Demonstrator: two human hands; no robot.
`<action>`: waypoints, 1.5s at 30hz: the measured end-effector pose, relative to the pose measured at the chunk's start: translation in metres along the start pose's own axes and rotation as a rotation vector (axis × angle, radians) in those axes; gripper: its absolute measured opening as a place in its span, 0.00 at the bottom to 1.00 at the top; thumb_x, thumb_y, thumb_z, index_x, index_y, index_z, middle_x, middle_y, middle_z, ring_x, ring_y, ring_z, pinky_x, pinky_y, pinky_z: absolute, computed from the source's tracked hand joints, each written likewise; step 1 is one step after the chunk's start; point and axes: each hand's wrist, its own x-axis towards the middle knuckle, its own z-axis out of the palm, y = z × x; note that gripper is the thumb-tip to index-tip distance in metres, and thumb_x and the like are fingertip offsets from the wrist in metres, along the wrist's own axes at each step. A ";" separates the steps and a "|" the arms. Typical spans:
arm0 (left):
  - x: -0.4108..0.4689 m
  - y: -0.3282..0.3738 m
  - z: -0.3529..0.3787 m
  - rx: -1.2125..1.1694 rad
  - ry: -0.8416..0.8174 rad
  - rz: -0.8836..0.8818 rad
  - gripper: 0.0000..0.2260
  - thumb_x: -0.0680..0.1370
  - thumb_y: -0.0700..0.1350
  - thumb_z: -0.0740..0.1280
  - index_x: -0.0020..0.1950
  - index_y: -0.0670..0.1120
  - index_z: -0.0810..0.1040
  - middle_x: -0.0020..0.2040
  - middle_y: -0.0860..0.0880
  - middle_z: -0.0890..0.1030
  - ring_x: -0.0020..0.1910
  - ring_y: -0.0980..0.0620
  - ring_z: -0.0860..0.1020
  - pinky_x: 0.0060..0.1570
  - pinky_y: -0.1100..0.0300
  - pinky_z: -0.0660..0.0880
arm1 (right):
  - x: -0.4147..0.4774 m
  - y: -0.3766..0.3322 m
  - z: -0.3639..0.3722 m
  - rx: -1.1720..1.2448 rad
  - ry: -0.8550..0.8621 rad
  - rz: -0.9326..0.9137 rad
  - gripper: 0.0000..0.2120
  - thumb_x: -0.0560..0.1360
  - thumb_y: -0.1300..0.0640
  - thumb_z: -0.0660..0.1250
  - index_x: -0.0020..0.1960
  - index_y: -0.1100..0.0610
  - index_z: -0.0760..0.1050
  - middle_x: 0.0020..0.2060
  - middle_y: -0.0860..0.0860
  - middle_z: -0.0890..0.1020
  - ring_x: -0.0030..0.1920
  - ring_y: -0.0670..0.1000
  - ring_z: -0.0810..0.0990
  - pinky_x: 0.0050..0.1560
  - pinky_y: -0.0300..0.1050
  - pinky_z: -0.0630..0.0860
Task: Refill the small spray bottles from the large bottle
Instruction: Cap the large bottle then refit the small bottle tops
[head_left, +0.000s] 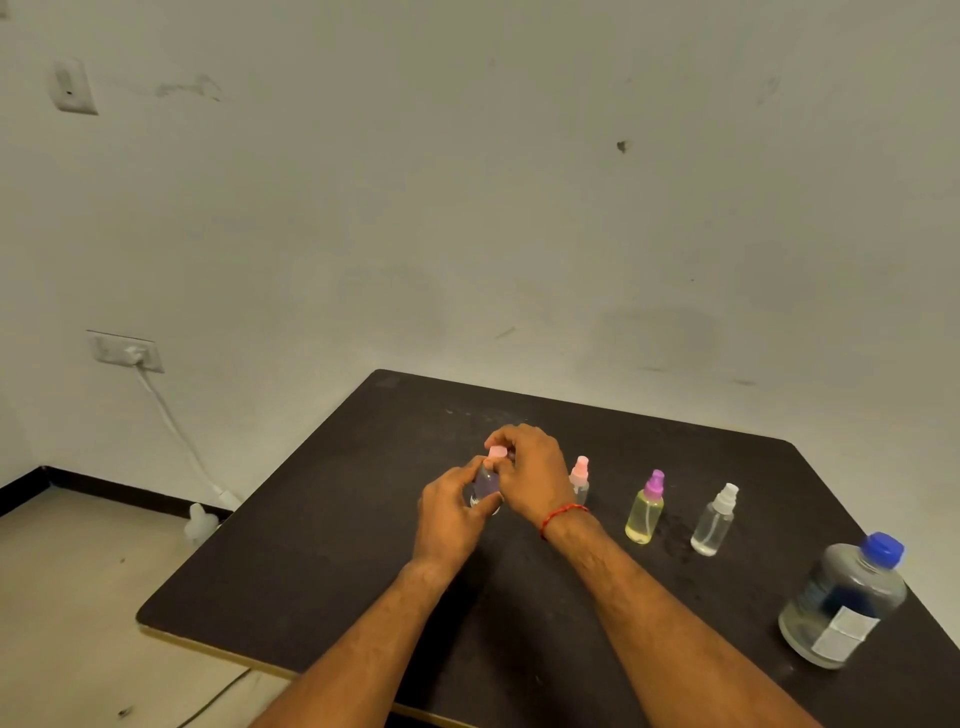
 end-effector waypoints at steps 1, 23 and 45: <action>0.000 0.001 0.001 -0.006 0.003 0.005 0.11 0.77 0.52 0.72 0.58 0.53 0.83 0.40 0.56 0.81 0.38 0.60 0.78 0.36 0.67 0.74 | -0.001 -0.001 0.001 -0.001 0.016 0.010 0.08 0.74 0.61 0.71 0.53 0.54 0.80 0.49 0.51 0.81 0.51 0.48 0.77 0.55 0.42 0.77; 0.016 -0.019 0.007 0.007 -0.129 0.006 0.18 0.76 0.46 0.74 0.65 0.55 0.81 0.51 0.59 0.85 0.51 0.63 0.82 0.55 0.59 0.81 | -0.010 0.016 0.021 0.210 0.099 0.176 0.20 0.73 0.59 0.73 0.64 0.55 0.77 0.56 0.51 0.82 0.54 0.48 0.81 0.60 0.46 0.78; 0.032 -0.028 0.034 0.084 -0.214 -0.205 0.22 0.78 0.45 0.71 0.71 0.56 0.73 0.58 0.50 0.82 0.49 0.48 0.82 0.29 0.52 0.82 | -0.061 0.068 0.013 0.322 0.096 0.366 0.22 0.73 0.58 0.73 0.66 0.53 0.75 0.59 0.47 0.81 0.55 0.42 0.78 0.53 0.30 0.73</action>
